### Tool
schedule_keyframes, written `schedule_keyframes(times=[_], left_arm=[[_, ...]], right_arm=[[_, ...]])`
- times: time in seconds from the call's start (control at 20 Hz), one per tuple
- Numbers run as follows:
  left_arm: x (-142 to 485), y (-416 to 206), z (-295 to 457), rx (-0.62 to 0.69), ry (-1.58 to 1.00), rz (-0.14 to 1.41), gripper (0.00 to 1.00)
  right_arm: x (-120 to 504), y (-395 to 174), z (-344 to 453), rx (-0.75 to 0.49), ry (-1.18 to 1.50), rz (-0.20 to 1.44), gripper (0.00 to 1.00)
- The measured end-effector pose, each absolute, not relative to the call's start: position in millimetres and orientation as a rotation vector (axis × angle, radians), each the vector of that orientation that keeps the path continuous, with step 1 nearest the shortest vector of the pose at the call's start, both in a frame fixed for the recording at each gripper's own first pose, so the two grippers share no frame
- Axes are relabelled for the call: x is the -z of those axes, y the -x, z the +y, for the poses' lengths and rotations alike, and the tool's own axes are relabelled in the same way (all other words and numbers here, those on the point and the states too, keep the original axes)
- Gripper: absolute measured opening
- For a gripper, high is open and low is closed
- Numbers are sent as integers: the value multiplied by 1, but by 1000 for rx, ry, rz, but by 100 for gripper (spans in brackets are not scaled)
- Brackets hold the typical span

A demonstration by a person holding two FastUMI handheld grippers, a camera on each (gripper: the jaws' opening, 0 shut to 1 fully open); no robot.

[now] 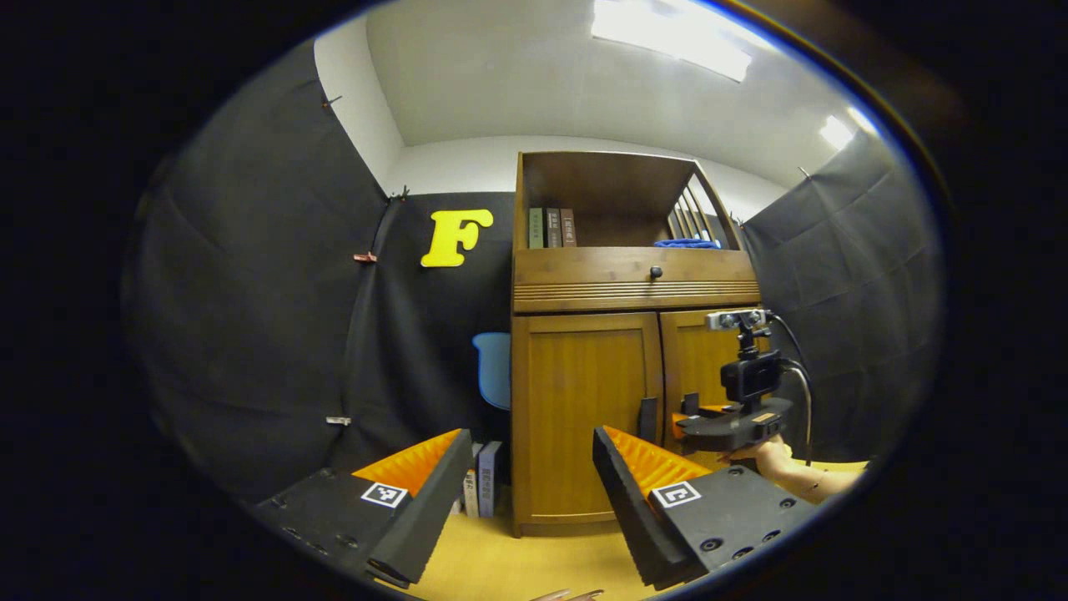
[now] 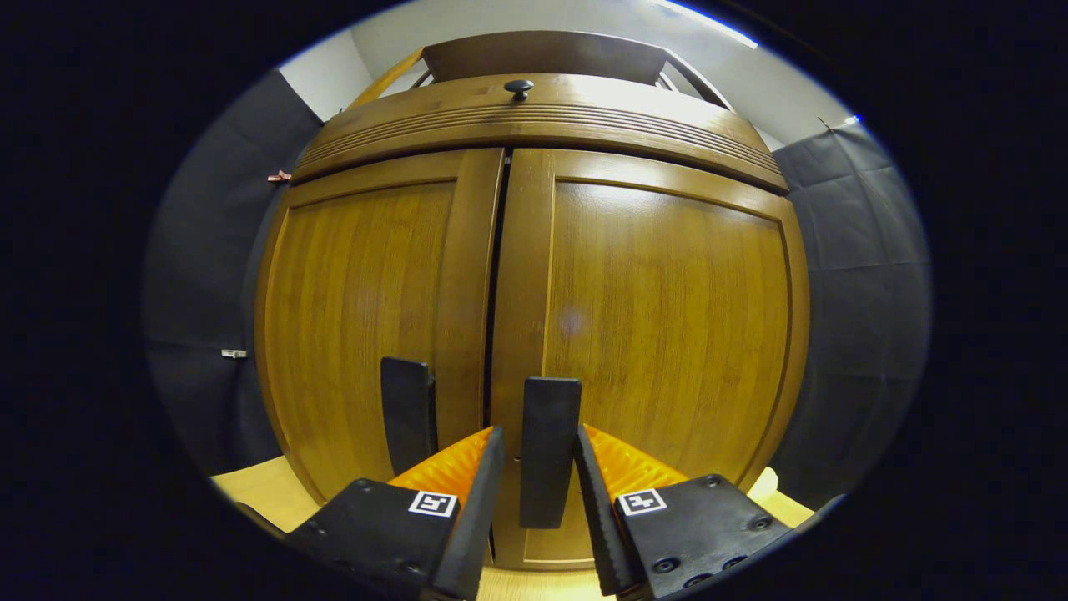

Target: Open the right door of the double-door shoe cabinet with the right hand, and open the left door with the left hand.

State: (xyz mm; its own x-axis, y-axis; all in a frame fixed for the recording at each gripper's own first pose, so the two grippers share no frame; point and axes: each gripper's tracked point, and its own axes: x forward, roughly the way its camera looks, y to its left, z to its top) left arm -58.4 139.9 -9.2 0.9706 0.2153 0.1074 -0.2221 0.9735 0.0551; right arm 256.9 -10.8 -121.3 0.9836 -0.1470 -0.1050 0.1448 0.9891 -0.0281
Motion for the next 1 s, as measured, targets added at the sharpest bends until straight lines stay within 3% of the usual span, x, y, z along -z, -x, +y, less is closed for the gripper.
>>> schedule_keyframes(times=[0.1,0.2,0.3,0.35,0.45,0.5,0.7,0.75,0.8,1.0], left_arm=[[13,56,143,-222,-59,-94,90],[17,55,145,-216,-34,-86,91],[22,57,149,-221,-17,-78,91],[24,58,152,-230,-12,-72,90],[25,62,160,-262,-14,-68,91],[23,64,163,-283,-21,-72,91],[21,61,155,-284,-34,-71,90],[22,60,151,-275,-32,-69,90],[22,59,146,-264,-32,-67,90],[22,56,130,-241,-36,-63,90]], right_arm=[[127,-265,-16,170,32,116,57],[123,-262,-18,179,27,109,32],[121,-262,-17,172,41,114,36],[126,-261,-18,170,46,137,24],[126,-255,-15,161,58,153,14],[123,-250,-15,148,71,145,18],[114,-217,-16,76,19,163,18],[112,-209,-16,62,14,167,14],[110,-202,-16,51,19,163,18],[106,-177,-22,11,17,167,18]])
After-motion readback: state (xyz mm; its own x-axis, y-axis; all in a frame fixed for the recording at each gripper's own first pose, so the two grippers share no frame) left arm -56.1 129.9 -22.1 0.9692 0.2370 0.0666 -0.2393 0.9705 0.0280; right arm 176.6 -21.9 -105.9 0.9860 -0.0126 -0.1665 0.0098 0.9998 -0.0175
